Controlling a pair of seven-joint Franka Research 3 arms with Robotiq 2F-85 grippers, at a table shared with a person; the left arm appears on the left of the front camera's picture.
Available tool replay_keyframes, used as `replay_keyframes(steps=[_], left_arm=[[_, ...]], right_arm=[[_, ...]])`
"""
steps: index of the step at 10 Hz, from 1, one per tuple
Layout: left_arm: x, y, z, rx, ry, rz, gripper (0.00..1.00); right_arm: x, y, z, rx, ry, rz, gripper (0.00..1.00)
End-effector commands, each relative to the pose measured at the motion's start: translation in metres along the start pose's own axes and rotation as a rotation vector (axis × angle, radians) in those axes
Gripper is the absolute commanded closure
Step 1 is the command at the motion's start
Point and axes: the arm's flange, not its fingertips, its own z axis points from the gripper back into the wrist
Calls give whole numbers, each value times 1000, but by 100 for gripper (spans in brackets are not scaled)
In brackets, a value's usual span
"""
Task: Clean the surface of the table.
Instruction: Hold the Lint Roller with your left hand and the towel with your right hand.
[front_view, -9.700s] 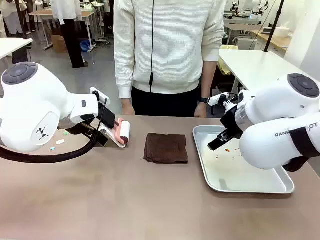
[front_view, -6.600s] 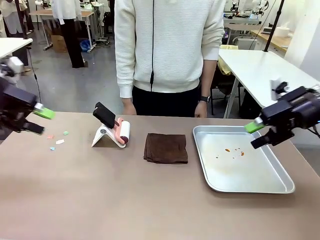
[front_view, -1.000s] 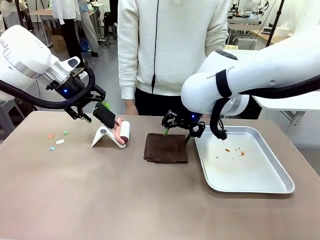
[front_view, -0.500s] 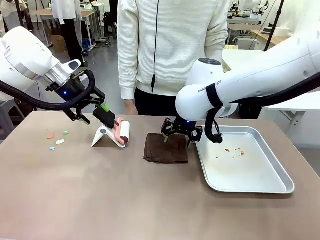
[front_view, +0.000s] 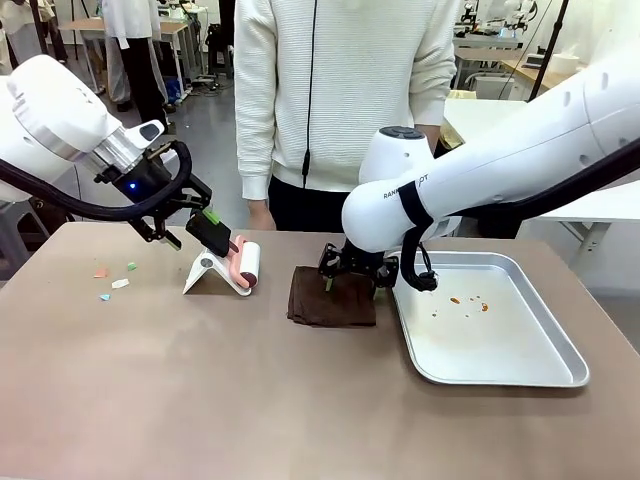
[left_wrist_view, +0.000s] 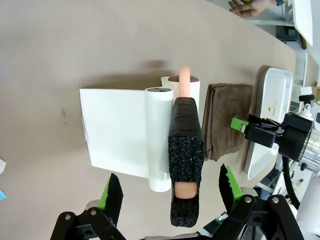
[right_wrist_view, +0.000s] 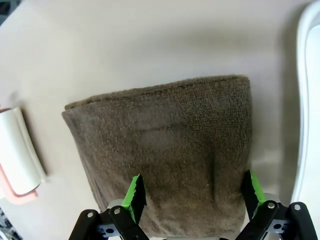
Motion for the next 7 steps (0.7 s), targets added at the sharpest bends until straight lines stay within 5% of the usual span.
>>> replay_keyframes(steps=[1,6,7], left_arm=[[6,-3,3,20,12,5,0],[9,-3,2,15,22,-5,0],[9,-3,2,7,20,-2,7]], right_arm=[[3,11,-2,-64,-28,-27,0],[2,11,-4,-94,-41,-23,0],[1,10,-4,-91,-27,-4,0]])
